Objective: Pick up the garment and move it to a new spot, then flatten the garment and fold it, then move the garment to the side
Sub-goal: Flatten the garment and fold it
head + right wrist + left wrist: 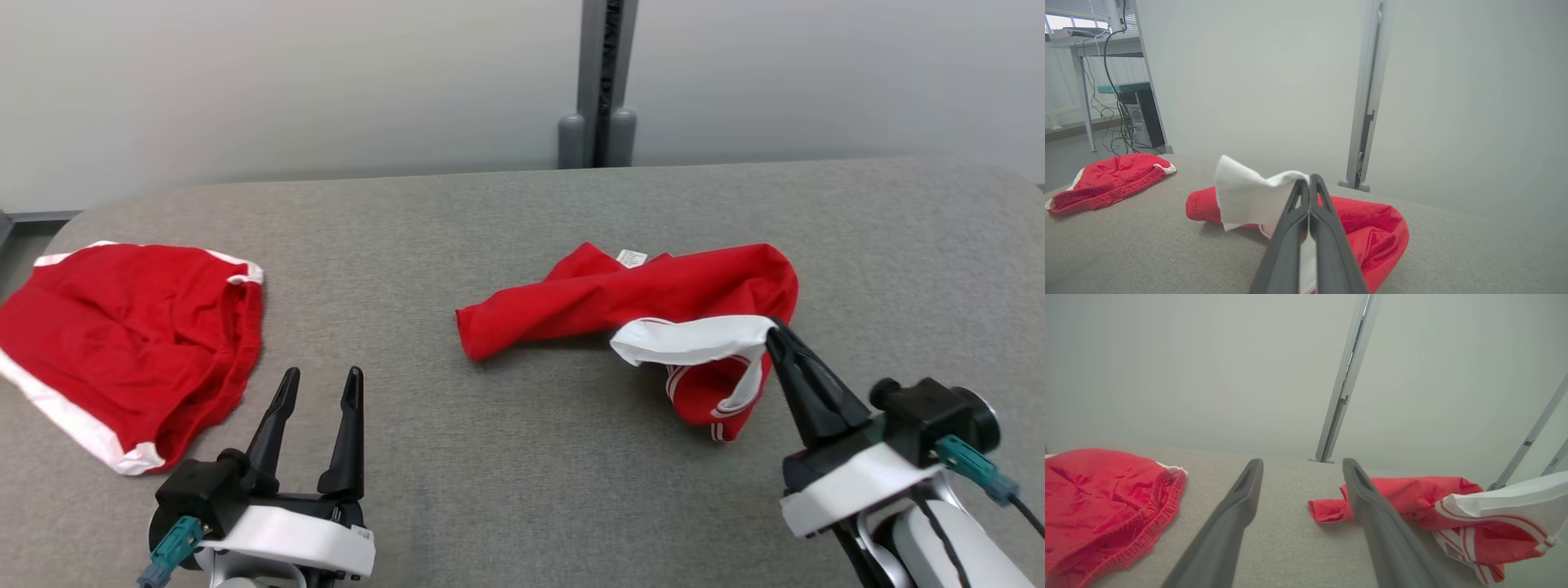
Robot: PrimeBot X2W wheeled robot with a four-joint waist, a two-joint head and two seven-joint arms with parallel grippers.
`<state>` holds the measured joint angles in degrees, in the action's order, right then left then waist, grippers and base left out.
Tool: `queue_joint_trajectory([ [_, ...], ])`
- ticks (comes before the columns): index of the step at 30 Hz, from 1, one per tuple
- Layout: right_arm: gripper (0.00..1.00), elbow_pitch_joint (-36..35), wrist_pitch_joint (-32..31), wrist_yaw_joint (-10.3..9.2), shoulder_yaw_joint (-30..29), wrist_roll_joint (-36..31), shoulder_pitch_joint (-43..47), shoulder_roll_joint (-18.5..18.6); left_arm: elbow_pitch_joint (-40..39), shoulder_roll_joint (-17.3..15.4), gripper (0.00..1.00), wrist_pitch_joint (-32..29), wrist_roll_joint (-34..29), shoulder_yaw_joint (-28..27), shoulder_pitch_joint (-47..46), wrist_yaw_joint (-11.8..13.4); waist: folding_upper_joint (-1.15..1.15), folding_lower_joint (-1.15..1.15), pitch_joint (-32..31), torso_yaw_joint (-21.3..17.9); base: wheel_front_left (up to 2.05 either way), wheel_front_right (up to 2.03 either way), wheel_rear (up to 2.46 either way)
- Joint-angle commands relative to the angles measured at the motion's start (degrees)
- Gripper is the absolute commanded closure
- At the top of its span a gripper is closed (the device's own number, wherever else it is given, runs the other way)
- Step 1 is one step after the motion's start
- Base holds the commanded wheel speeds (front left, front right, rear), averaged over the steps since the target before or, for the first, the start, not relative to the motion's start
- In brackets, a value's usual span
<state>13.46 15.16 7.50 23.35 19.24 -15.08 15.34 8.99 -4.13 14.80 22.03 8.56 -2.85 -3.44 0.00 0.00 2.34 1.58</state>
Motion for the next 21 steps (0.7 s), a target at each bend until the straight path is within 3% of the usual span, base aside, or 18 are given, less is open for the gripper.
queue_joint_trajectory([
  [1,1.00,-1.9,0.1,0.00,-2.3,-1.1,2.0,0.2,-0.1,-0.2,0.00,-0.1,-0.2,0.1,-0.8,0.1,0.00,0.00,0.5,-1.7,0.00,0.00,0.00],
  [9,1.00,-5.1,0.1,0.00,-9.3,-2.5,9.0,1.0,0.6,-0.3,0.00,-0.3,0.2,0.8,-1.3,0.1,0.00,0.00,0.9,-4.4,0.00,0.00,0.00],
  [21,1.00,0.0,-0.4,0.00,-19.5,-3.0,13.0,0.9,0.6,-0.7,0.00,-0.5,0.5,1.4,-1.6,0.3,0.00,0.00,1.6,-6.2,0.00,0.00,0.00],
])
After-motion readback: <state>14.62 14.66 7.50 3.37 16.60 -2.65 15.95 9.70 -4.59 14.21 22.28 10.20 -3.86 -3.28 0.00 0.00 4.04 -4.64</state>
